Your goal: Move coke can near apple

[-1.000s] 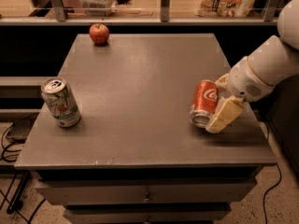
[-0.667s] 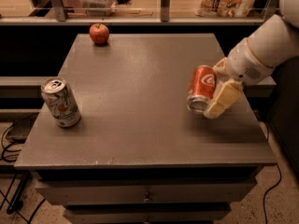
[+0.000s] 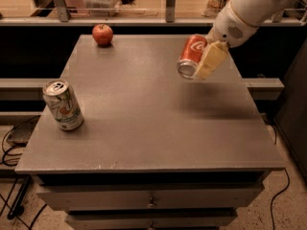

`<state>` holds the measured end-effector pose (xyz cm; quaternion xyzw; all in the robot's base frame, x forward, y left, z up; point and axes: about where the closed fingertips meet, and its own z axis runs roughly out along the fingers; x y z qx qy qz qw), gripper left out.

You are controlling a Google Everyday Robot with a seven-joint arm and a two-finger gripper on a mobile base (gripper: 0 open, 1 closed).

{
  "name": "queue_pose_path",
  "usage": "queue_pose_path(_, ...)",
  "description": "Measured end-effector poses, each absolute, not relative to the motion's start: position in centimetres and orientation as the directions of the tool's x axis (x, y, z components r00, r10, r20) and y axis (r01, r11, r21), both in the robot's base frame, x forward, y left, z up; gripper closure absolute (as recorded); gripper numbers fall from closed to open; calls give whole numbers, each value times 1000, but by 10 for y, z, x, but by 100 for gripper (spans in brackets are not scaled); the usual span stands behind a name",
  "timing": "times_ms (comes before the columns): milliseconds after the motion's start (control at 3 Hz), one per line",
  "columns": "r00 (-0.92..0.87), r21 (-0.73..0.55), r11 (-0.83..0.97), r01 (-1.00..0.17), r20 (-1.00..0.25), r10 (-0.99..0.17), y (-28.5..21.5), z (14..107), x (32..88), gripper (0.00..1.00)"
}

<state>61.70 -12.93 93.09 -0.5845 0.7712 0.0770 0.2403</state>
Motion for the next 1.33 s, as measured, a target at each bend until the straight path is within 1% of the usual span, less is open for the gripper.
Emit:
queue_pose_path(333, -289, -140, 414, -899, -521, -803, -123, 938, 655, 100)
queue_pose_path(667, -303, -134, 429, -893, -527, -794, -122, 939, 657, 100)
queue_pose_path(1000, -344, -79, 463, -883, -564, -751, -113, 925, 658, 100)
queue_pose_path(1333, -384, 4, 502, -865, -648, -657, -76, 912, 672, 100)
